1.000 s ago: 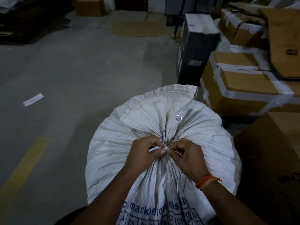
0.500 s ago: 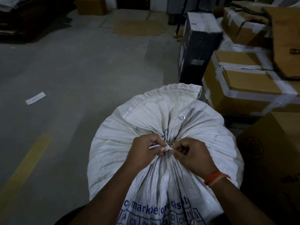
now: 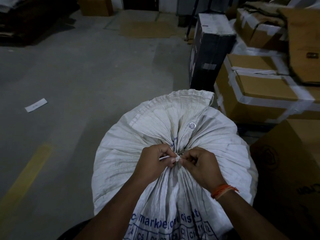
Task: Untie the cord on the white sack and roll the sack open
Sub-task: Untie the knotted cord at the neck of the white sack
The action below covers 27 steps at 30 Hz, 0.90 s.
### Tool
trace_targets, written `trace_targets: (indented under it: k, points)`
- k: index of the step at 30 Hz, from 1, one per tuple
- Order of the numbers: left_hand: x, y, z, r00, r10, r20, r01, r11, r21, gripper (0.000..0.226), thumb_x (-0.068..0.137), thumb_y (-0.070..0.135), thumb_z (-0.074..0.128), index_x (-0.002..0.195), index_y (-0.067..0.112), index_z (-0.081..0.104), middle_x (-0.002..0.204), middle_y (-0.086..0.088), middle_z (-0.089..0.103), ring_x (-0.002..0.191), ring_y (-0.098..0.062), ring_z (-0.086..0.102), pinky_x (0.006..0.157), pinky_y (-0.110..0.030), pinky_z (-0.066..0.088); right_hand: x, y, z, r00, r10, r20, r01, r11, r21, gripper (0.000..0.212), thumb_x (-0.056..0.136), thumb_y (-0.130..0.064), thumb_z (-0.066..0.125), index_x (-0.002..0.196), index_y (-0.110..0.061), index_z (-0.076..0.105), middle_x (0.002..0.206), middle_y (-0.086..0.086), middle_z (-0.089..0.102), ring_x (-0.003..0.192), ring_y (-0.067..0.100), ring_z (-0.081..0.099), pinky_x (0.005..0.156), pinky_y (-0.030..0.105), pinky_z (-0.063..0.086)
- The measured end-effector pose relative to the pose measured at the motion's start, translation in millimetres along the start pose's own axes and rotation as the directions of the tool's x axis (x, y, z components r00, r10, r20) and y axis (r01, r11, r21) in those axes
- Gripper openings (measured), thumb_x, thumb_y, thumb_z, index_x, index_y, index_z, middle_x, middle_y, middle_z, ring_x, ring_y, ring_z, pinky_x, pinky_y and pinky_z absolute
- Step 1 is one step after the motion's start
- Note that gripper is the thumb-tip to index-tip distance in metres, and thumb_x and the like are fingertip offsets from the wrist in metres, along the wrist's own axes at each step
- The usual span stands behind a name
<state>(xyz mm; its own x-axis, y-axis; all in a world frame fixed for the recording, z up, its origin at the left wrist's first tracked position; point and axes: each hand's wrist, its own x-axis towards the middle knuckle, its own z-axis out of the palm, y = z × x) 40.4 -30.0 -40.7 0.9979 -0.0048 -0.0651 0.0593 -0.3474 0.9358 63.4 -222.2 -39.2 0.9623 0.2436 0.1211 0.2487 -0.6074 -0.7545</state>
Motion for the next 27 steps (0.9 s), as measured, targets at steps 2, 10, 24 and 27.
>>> trace_targets:
  k: [2,10,24,27]
  points:
    - [0.3,0.6,-0.2,1.000,-0.005,-0.002,0.005,1.000,-0.003,0.024,0.087,-0.001,0.079,0.080,0.021,0.077,0.081,-0.001,0.083,0.071,-0.016,0.080,0.076,-0.030,0.065,0.3,-0.7,0.0,1.000,0.003,0.000,-0.003,1.000,0.011,0.014,0.075,-0.012,0.085,0.071,-0.019,0.074,0.066,-0.016,0.060,0.069,-0.003,0.062,0.059,0.002,0.038]
    - [0.2,2.0,-2.8,1.000,-0.018,0.005,0.018,0.999,-0.028,0.025,0.087,-0.002,0.079,0.080,0.022,0.077,0.081,-0.001,0.082,0.073,-0.019,0.081,0.075,-0.024,0.063,2.3,2.0,-3.6,0.999,0.025,0.030,-0.026,1.000,0.018,0.011,0.075,-0.021,0.087,0.073,-0.021,0.077,0.068,-0.008,0.069,0.065,0.009,0.063,0.056,0.009,0.044]
    - [2.2,-2.5,-5.1,0.998,-0.048,0.036,0.049,0.998,-0.035,0.014,0.089,-0.004,0.078,0.085,0.009,0.078,0.084,-0.008,0.082,0.074,-0.022,0.082,0.075,-0.028,0.065,3.4,0.2,-14.7,0.997,-0.019,0.070,0.019,1.000,0.005,0.014,0.074,-0.019,0.088,0.071,-0.024,0.075,0.069,-0.010,0.066,0.070,0.004,0.063,0.058,0.007,0.042]
    - [2.6,-2.2,-4.4,0.999,-0.038,0.033,0.039,0.999,-0.021,0.011,0.089,-0.004,0.078,0.086,0.007,0.078,0.084,-0.006,0.082,0.073,-0.019,0.081,0.073,-0.022,0.062,3.7,1.5,-12.0,0.998,-0.021,0.065,0.022,1.000,-0.012,0.013,0.074,-0.019,0.088,0.072,-0.021,0.076,0.068,-0.010,0.066,0.069,0.003,0.062,0.058,0.006,0.042]
